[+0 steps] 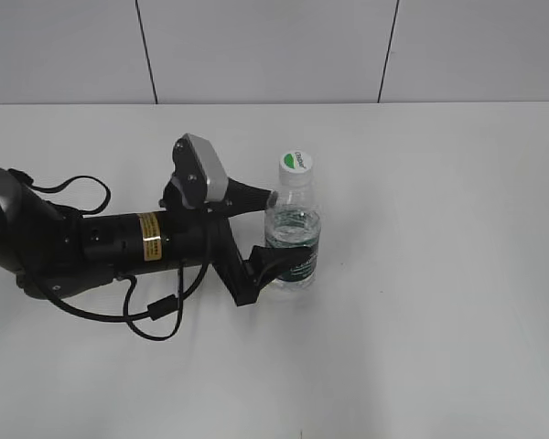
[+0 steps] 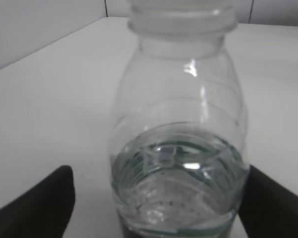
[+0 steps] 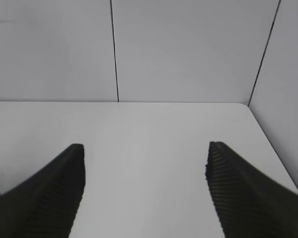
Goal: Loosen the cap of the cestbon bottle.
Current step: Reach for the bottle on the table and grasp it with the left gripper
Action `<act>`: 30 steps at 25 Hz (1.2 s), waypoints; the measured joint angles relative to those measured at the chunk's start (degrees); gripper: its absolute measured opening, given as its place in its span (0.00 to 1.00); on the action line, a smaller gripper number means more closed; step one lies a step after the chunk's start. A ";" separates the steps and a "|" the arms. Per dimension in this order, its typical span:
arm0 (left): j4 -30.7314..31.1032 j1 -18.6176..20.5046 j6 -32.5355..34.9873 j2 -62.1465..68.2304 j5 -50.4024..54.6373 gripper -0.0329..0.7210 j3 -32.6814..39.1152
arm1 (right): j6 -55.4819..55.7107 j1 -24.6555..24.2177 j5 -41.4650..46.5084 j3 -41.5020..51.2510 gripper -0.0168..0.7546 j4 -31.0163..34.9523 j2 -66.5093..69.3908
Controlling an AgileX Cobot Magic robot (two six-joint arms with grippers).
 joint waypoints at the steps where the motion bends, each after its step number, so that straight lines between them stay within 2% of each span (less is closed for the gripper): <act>1: 0.00 0.00 -0.11 0.24 0.02 0.83 0.00 | 0.00 0.00 -0.49 0.00 0.77 0.00 0.39; 23: 0.59 -1.63 -1.43 4.95 -1.59 0.82 -3.34 | 0.00 0.00 -1.50 0.00 0.77 0.07 2.47; 26: 0.75 -1.63 -1.43 4.95 -1.40 0.75 -3.34 | 0.00 0.00 -1.63 0.00 0.77 0.07 2.47; 28: 1.88 -1.63 -1.49 4.95 -0.90 0.59 -3.40 | 0.00 0.00 -1.67 0.00 0.77 0.07 2.47; 30: 3.47 -1.63 -1.49 4.95 -0.73 0.59 -3.45 | 0.00 0.00 -1.67 0.00 0.77 0.07 2.47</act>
